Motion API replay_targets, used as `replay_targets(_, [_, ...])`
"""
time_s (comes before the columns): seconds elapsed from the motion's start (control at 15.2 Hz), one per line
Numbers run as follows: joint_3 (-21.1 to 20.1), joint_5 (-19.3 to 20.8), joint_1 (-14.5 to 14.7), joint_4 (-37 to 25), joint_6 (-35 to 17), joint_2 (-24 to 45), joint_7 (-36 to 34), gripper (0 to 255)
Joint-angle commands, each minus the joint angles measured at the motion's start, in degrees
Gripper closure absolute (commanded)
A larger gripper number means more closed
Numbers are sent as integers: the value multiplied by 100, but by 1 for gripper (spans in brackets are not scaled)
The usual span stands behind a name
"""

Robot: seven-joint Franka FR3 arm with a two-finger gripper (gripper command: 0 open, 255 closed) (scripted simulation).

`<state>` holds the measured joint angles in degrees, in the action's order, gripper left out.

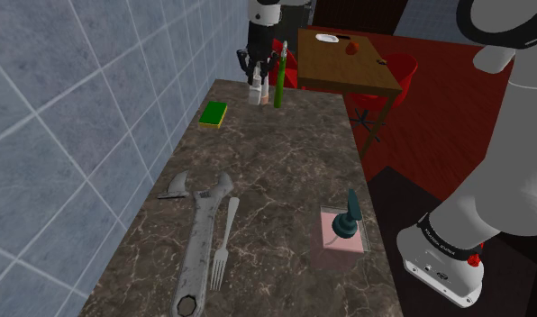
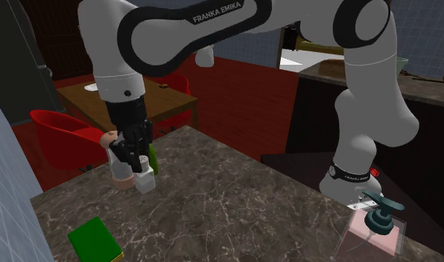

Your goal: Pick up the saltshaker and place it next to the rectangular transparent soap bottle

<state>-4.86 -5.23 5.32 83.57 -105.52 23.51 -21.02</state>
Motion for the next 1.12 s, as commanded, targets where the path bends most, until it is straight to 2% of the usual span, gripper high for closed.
replay_targets(0.0, [-1, 1, 0, -115, 150, -33, -16, 255])
replay_targets(1.06, [-9, 27, 11, -1506, 1430, 71, -147, 255])
